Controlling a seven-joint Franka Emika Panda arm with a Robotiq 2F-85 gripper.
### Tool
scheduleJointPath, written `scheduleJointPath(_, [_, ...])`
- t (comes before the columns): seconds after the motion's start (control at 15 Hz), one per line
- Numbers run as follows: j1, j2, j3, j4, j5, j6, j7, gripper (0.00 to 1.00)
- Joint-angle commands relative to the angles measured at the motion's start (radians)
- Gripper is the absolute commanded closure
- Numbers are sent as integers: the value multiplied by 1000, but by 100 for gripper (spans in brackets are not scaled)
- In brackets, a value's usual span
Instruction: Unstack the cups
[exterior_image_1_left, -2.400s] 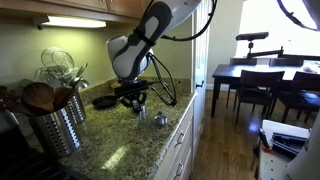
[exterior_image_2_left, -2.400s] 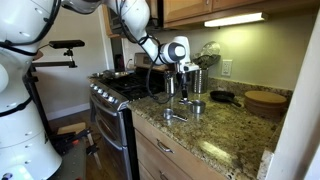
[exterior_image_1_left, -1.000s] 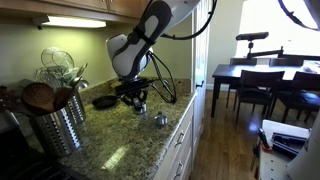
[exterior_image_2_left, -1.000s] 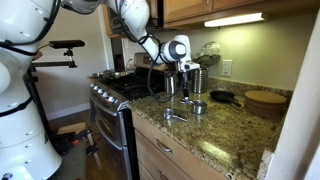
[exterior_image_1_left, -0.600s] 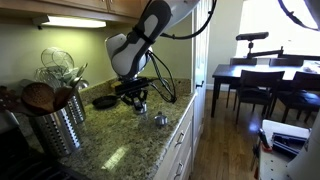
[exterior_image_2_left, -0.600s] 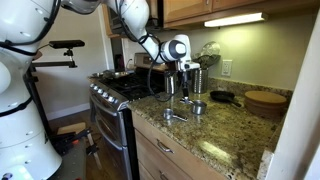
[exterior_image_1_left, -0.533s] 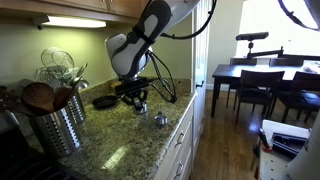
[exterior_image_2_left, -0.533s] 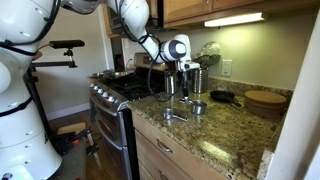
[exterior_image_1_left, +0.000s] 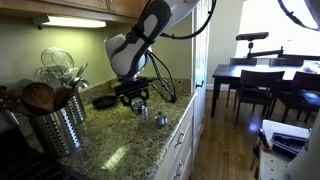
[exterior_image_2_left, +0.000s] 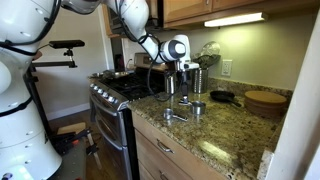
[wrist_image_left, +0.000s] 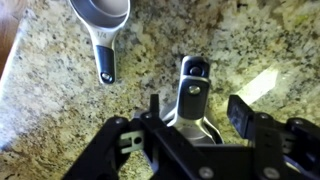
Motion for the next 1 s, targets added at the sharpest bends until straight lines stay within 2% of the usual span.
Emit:
scheduleJointPath(0.0, [17,-31,-14,-15,-15,-35,25,16])
scheduleJointPath(0.13, [15,-34,-13,-16,-14,-40,21,8])
scheduleJointPath(0.2, [14,-36,-13,-17,-13,-43,19,7])
scheduleJointPath(0.27, [12,-37,-12,-18,-11,-47,17,10])
scheduleJointPath(0.33, [10,-39,-12,-19,-10,-52,15,14])
scheduleJointPath(0.4, [9,-40,-12,-19,-9,-59,15,33])
scheduleJointPath(0.6, [6,-41,-11,-16,-8,-77,12,54])
scheduleJointPath(0.73, [5,-41,-11,-14,-7,-84,11,63])
scheduleJointPath(0.93, [3,-39,-10,-12,-5,-90,9,68])
